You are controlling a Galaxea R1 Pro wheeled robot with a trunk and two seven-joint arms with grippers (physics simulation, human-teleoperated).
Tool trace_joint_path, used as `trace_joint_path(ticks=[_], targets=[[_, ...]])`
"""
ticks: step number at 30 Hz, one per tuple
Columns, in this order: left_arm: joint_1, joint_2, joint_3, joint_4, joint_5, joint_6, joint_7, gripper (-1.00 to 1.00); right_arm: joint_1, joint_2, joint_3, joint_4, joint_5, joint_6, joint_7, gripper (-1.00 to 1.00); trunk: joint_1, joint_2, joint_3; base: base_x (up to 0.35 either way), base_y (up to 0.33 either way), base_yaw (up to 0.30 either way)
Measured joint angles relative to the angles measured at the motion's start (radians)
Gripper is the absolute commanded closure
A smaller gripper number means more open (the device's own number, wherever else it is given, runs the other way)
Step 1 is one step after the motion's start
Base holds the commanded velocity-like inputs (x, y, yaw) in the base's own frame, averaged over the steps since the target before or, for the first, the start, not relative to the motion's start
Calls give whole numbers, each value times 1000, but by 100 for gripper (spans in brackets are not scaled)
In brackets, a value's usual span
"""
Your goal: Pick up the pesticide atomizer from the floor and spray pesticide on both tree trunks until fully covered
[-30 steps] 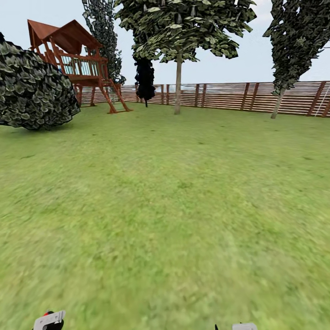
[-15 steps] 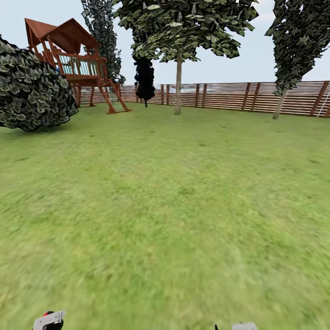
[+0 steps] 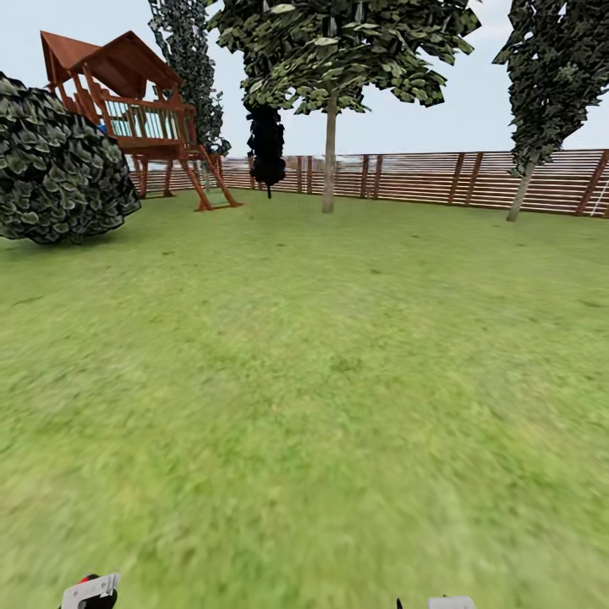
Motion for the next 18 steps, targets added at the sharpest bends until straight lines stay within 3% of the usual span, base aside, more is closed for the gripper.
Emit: trace_joint_path(ticks=[18], targets=[[0, 0, 0, 0, 0, -1, 0, 100, 0, 0, 0, 0, 0, 0, 0, -100, 0, 0, 0, 338, 0, 0]])
